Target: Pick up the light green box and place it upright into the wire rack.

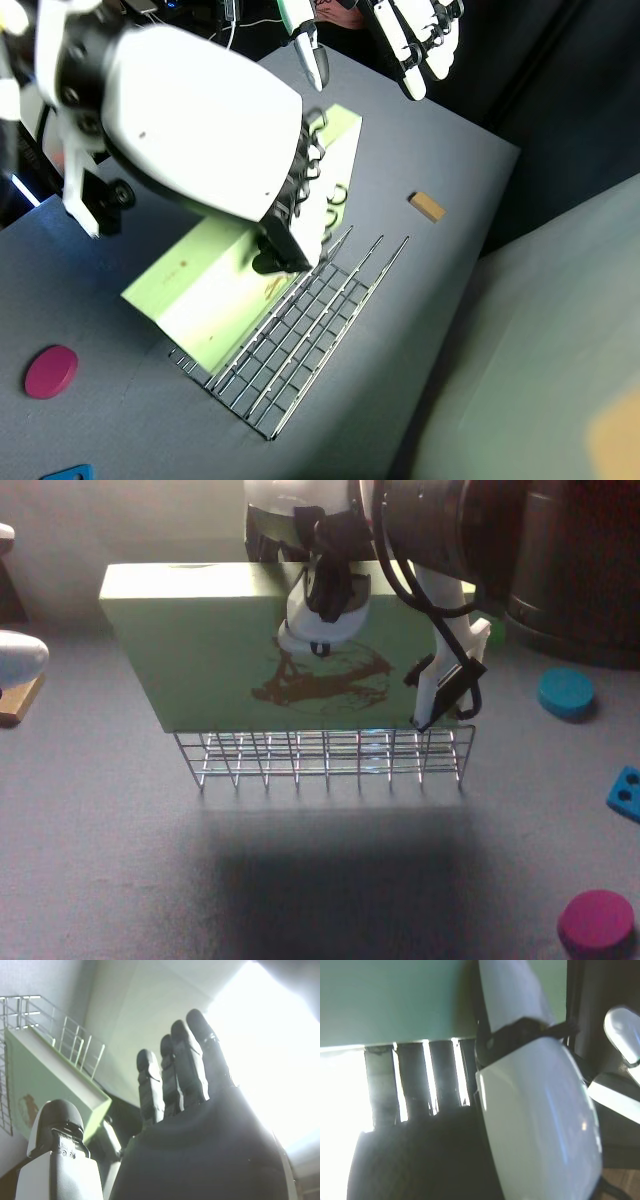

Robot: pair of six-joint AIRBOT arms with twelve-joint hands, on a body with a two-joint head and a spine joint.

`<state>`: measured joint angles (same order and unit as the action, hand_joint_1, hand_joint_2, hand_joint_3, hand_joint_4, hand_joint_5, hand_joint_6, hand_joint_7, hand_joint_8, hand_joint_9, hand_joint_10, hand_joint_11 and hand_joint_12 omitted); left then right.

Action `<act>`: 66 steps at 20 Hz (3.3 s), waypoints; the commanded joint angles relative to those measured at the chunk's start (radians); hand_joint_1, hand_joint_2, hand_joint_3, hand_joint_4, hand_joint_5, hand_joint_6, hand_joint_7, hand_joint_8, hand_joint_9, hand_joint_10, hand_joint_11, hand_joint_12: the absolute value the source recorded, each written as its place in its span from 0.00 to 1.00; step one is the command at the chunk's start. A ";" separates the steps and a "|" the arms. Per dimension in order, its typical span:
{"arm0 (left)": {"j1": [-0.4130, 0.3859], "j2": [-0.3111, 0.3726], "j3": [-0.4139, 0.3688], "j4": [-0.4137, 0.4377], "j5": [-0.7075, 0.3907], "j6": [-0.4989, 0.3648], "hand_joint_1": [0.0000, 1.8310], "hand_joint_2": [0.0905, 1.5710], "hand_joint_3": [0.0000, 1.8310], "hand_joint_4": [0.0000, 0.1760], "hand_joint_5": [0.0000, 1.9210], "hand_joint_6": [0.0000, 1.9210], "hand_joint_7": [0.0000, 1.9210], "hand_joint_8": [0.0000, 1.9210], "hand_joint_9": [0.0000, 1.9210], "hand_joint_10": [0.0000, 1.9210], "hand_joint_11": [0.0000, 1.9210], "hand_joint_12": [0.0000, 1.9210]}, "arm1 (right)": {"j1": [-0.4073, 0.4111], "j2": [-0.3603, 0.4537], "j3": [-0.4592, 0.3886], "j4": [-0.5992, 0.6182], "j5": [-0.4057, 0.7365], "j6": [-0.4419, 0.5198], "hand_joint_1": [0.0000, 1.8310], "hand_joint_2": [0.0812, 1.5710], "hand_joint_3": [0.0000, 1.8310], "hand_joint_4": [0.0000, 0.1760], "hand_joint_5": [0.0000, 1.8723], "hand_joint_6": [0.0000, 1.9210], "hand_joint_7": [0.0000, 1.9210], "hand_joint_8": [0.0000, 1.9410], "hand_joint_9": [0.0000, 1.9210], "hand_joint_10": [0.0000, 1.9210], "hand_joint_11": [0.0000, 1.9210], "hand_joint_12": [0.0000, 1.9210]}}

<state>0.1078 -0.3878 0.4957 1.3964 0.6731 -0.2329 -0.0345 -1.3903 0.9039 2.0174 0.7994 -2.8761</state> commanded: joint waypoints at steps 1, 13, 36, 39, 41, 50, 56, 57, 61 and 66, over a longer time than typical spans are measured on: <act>-0.013 0.003 -0.002 0.071 0.000 -0.001 0.17 0.72 0.00 0.44 0.17 0.00 0.12 0.00 0.14 0.00 0.02 0.35 | 0.004 -0.004 0.006 -0.085 -0.037 0.007 0.74 0.73 0.00 0.00 0.41 0.56 0.48 0.57 0.45 0.72 0.39 0.73; 0.021 -0.006 -0.022 0.071 0.019 -0.035 0.18 0.72 0.00 0.44 0.17 0.00 0.13 0.00 0.14 0.00 0.02 0.35 | -0.075 -0.018 0.040 -0.132 -0.056 0.068 0.75 0.72 0.00 0.00 0.42 0.55 0.48 0.56 0.45 0.71 0.41 0.72; 0.059 -0.070 -0.054 0.074 0.069 -0.089 0.18 0.72 0.00 0.45 0.16 0.00 0.12 0.00 0.14 0.00 0.02 0.35 | -0.150 -0.032 0.071 -0.172 -0.079 0.106 0.56 0.71 0.00 0.00 0.35 0.33 0.38 0.40 0.30 0.49 0.29 0.75; 0.060 -0.078 -0.064 0.078 0.084 -0.095 0.18 0.72 0.00 0.45 0.16 0.00 0.12 0.00 0.14 0.00 0.02 0.35 | -0.151 -0.032 0.071 -0.172 -0.083 0.104 0.49 0.68 0.00 0.00 0.39 0.00 0.40 0.07 0.28 0.38 0.25 0.74; 0.064 -0.083 -0.069 0.080 0.092 -0.101 0.18 0.72 0.00 0.45 0.16 0.00 0.12 0.00 0.14 0.00 0.02 0.35 | -0.150 -0.032 0.070 -0.172 -0.083 0.103 0.45 0.66 0.00 0.00 0.32 0.00 0.34 0.01 0.24 0.25 0.16 0.71; 0.069 -0.127 -0.083 0.102 0.114 -0.131 0.17 0.72 0.00 0.45 0.16 0.00 0.12 0.00 0.14 0.00 0.02 0.35 | -0.085 0.052 -0.027 -0.251 -0.074 0.118 0.36 0.62 0.00 0.00 0.24 0.00 0.25 0.00 0.23 0.04 0.04 0.66; 0.065 -0.154 -0.098 0.103 0.139 -0.137 0.17 0.72 0.00 0.45 0.16 0.00 0.12 0.00 0.14 0.00 0.02 0.35 | -0.002 0.215 -0.165 -0.254 -0.090 0.085 0.35 0.62 0.00 0.00 0.24 0.00 0.25 0.00 0.23 0.03 0.02 0.66; 0.060 -0.159 -0.102 0.104 0.149 -0.137 0.17 0.72 0.00 0.44 0.16 0.00 0.12 0.00 0.14 0.00 0.02 0.35 | 0.005 0.255 -0.200 -0.255 -0.092 0.063 0.35 0.62 0.00 0.00 0.24 0.00 0.25 0.00 0.23 0.02 0.03 0.65; 0.050 -0.177 -0.116 0.109 0.183 -0.144 0.17 0.72 0.00 0.44 0.16 0.00 0.12 0.00 0.14 0.00 0.02 0.35 | 0.027 0.449 -0.343 -0.274 -0.183 0.029 0.35 0.63 0.00 0.00 0.25 0.01 0.25 0.00 0.23 0.02 0.03 0.65; 0.049 -0.217 -0.117 0.110 0.196 -0.149 0.16 0.73 0.00 0.38 0.22 0.00 0.24 0.01 0.27 0.01 0.13 0.36 | 0.037 0.619 -0.431 -0.274 -0.244 0.008 0.26 0.71 0.00 0.00 0.38 0.04 0.40 0.03 0.40 0.09 0.23 0.65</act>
<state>0.1680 -0.6025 0.3813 1.4216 0.8612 -0.3809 -0.0063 -0.7666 0.4763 1.8076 0.5972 -2.8681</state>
